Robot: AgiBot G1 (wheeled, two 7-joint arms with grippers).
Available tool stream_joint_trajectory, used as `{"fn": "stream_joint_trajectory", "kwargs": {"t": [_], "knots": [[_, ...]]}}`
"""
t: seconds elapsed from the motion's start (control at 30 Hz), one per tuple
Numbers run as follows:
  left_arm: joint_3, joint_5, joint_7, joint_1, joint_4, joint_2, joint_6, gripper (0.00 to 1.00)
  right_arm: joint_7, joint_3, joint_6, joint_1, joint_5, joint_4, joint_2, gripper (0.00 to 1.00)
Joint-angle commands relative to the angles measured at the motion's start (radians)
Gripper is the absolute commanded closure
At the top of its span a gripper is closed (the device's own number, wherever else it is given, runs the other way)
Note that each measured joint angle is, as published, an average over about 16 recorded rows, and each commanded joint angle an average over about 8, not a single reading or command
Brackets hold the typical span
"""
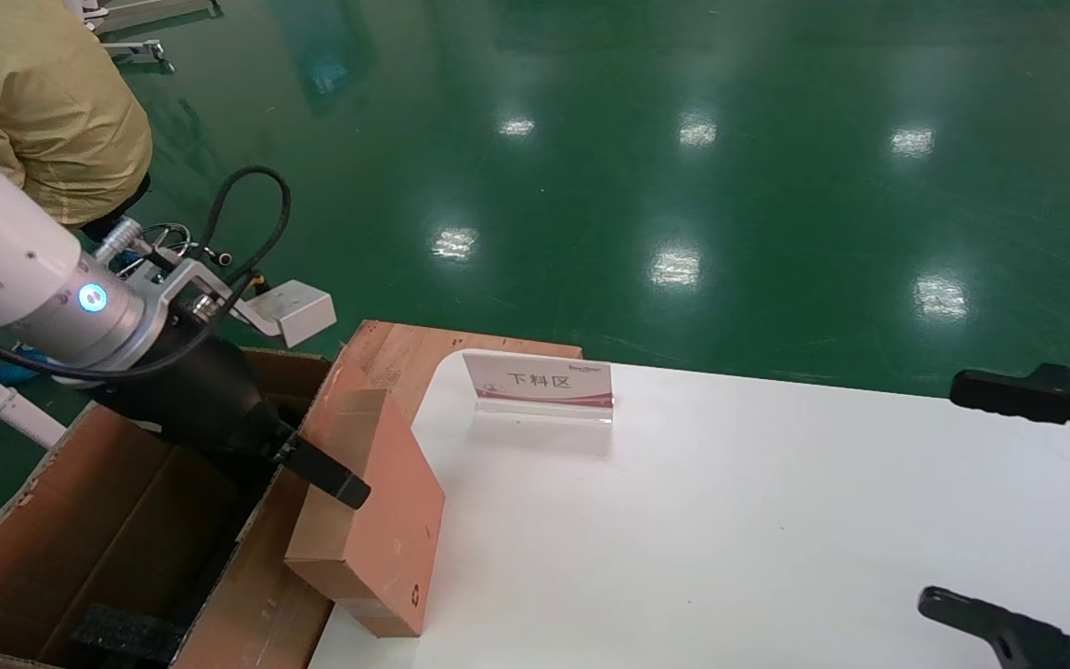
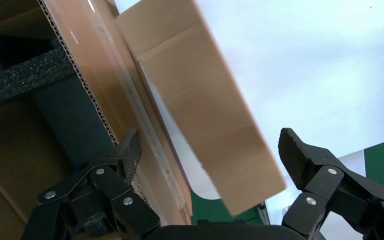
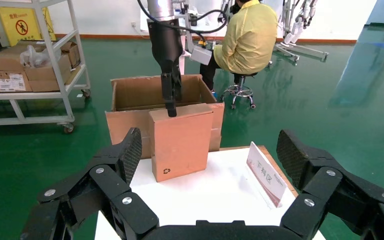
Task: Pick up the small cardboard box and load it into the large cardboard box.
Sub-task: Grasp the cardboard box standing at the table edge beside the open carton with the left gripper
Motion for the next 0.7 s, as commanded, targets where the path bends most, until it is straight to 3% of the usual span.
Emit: {"fn": "stream_joint_trajectory", "kwargs": {"t": [0.03,0.7], "knots": [[0.003,0.0,0.001,0.011,0.0,-0.005,-0.011,0.0,0.0,0.0,0.0,0.0,0.0,0.0,0.0,0.0],[0.006,0.053,0.058,0.084,-0.003,-0.099,-0.204,0.0,-0.001,-0.001,0.001,0.0,0.001,0.0,0.001,0.0]]}}
